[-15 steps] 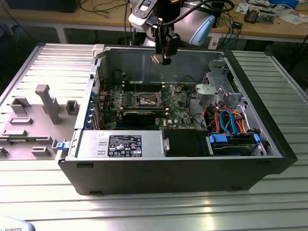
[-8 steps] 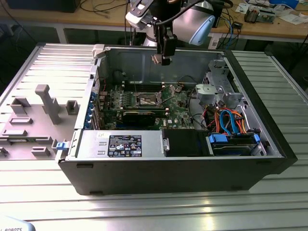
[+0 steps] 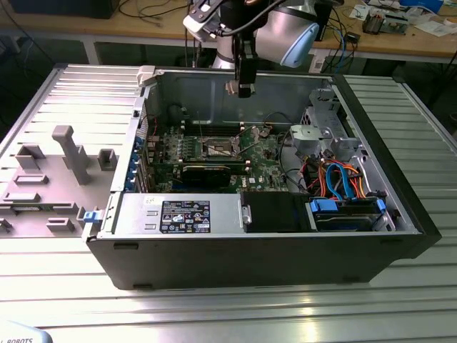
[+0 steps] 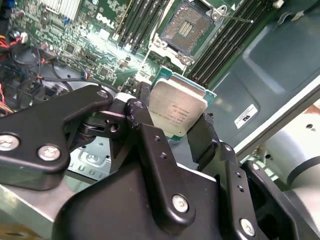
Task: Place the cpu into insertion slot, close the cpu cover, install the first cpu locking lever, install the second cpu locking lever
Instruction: 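Place the cpu into insertion slot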
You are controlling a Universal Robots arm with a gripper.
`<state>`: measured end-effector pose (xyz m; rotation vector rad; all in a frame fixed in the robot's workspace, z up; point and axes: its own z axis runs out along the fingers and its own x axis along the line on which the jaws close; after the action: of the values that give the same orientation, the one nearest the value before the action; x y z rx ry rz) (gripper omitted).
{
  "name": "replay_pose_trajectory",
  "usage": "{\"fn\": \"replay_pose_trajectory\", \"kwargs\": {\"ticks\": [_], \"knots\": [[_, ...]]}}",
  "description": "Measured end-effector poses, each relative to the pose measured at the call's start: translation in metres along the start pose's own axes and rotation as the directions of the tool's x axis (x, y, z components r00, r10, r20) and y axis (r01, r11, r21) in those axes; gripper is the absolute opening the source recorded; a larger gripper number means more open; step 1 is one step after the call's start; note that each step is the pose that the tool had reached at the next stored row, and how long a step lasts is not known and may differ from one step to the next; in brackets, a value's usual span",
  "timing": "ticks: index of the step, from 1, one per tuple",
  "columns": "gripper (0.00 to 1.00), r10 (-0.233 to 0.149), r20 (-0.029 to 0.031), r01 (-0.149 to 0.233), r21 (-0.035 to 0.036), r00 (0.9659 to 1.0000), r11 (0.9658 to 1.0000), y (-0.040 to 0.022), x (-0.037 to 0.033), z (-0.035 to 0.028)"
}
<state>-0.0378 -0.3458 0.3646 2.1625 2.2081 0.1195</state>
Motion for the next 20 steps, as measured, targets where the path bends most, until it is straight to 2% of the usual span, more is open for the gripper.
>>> {"fn": "replay_pose_trajectory", "kwargs": {"ticks": [3, 7, 10, 17, 20], "knots": [[0.54, 0.032, 0.0028, -0.032, -0.0006, 0.9995, 0.9995, 0.0, 0.0, 0.0], [0.54, 0.033, 0.003, -0.033, -0.0007, 0.9995, 0.9995, 0.0, 0.0, 0.0], [0.54, 0.051, 0.0044, -0.051, -0.0011, 0.9987, 0.9987, -0.0007, 0.0, 0.0], [0.54, 0.059, 0.0055, -0.059, -0.0011, 0.9983, 0.9983, -0.0077, 0.0002, -0.0001], [0.54, 0.058, 0.0052, -0.058, -0.0012, 0.9983, 0.9983, -0.0077, 0.0002, 0.0001]]}}
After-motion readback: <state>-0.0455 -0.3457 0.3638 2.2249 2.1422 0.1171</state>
